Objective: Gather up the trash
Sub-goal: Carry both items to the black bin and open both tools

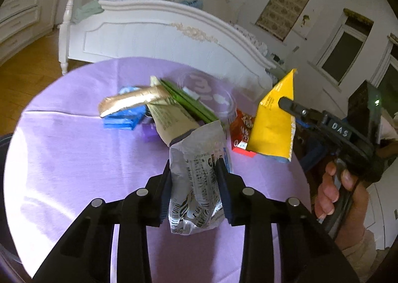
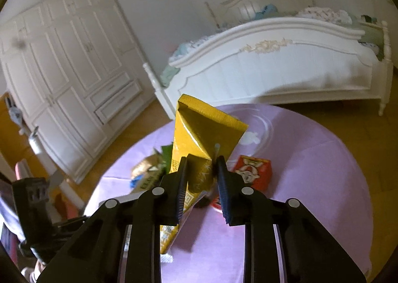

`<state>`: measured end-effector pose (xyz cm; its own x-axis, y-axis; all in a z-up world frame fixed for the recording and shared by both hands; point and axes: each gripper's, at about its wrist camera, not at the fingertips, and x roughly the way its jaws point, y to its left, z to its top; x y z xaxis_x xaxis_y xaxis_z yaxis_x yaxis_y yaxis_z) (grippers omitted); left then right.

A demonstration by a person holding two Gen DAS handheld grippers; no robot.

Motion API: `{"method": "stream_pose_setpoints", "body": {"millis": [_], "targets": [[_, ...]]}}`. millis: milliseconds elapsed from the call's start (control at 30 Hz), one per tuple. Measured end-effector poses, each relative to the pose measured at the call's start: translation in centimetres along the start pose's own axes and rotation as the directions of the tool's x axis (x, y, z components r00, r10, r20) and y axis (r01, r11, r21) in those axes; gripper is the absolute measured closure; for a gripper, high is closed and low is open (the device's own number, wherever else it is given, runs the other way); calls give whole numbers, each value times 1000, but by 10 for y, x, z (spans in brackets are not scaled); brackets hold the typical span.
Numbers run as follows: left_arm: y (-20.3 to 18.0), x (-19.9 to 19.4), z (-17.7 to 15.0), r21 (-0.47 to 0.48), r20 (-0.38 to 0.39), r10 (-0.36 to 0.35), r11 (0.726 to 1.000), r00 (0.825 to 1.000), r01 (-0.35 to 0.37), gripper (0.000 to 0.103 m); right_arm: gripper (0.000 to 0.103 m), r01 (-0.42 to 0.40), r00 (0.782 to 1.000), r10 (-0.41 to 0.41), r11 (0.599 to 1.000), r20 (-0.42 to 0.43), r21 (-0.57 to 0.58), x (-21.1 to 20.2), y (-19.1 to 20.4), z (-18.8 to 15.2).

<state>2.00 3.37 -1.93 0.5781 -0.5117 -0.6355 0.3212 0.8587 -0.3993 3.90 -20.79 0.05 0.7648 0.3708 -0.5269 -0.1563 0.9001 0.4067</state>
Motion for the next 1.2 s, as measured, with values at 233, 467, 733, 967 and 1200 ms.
{"method": "stream_pose_setpoints", "body": {"millis": [233, 467, 733, 967, 1200], "targets": [[31, -56, -4, -71, 120, 112, 992, 986, -104, 69, 79, -65, 998, 63, 996, -22, -54, 1, 36, 4], [91, -114, -24, -226, 189, 306, 938, 933, -262, 69, 79, -192, 979, 176, 966, -107, -171, 21, 110, -3], [146, -156, -47, -333, 200, 477, 855, 856, -399, 69, 79, -314, 942, 259, 902, -213, -296, 63, 211, -14], [184, -171, -57, -395, 189, 528, 813, 828, -428, 69, 79, -372, 913, 266, 854, -309, -363, 111, 275, -39], [213, -168, -59, -411, 164, 538, 799, 827, -438, 69, 79, -374, 900, 216, 829, -378, -416, 160, 315, -65]]}}
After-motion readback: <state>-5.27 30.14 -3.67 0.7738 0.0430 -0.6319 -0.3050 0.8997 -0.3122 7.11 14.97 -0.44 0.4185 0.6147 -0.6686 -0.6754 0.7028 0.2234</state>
